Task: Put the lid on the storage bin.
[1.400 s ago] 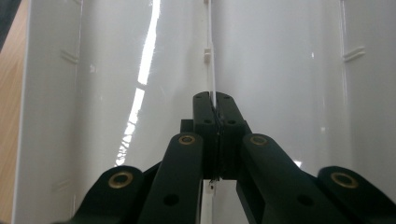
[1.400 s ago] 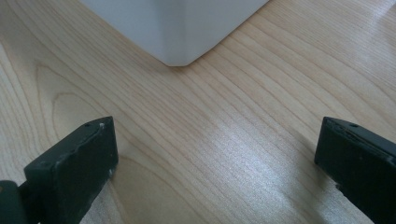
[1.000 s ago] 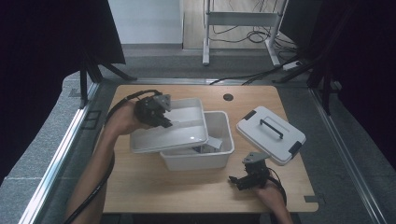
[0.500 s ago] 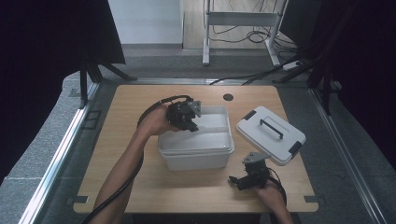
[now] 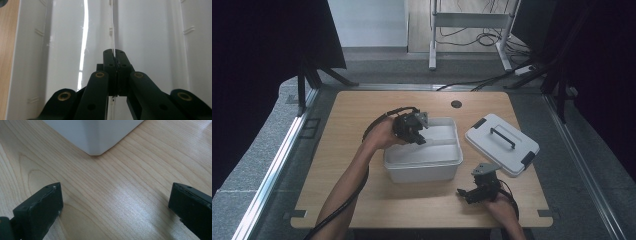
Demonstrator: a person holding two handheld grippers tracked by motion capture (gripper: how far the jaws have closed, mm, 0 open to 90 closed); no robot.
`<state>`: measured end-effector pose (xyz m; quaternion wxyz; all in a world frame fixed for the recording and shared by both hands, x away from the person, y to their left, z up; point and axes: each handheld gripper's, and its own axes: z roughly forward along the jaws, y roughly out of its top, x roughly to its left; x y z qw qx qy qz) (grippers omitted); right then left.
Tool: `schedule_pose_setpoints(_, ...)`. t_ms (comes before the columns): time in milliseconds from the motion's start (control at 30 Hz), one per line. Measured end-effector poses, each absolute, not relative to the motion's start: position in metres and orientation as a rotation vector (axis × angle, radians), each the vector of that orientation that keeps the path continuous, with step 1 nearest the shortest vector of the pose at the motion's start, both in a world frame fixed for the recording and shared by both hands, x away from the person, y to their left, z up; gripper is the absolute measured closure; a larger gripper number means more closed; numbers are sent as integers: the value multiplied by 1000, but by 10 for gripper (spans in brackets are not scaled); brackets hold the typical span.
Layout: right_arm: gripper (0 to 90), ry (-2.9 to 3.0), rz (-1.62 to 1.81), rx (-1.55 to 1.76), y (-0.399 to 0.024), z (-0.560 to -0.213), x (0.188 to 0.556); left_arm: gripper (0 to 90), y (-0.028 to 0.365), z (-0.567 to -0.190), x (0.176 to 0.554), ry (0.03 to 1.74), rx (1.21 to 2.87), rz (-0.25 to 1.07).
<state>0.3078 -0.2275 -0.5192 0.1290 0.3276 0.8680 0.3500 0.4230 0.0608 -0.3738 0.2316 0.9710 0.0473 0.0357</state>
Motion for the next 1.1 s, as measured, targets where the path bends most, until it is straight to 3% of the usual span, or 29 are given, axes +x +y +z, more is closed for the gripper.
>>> schedule_pose_setpoints(367,12,2543,1002,948,-228,-517,310,414,90,-358,410,317,2546,192)
schedule_pose_setpoints(467,72,2568,990,947,-227,-512,311,326,104,-355,403,362,2504,217)
schedule_pose_setpoints(633,77,2603,1013,925,-229,-500,316,176,131,-351,389,433,2447,249)
schedule_pose_setpoints(1100,94,2635,1008,920,-237,-474,340,102,201,-363,347,615,2343,307)
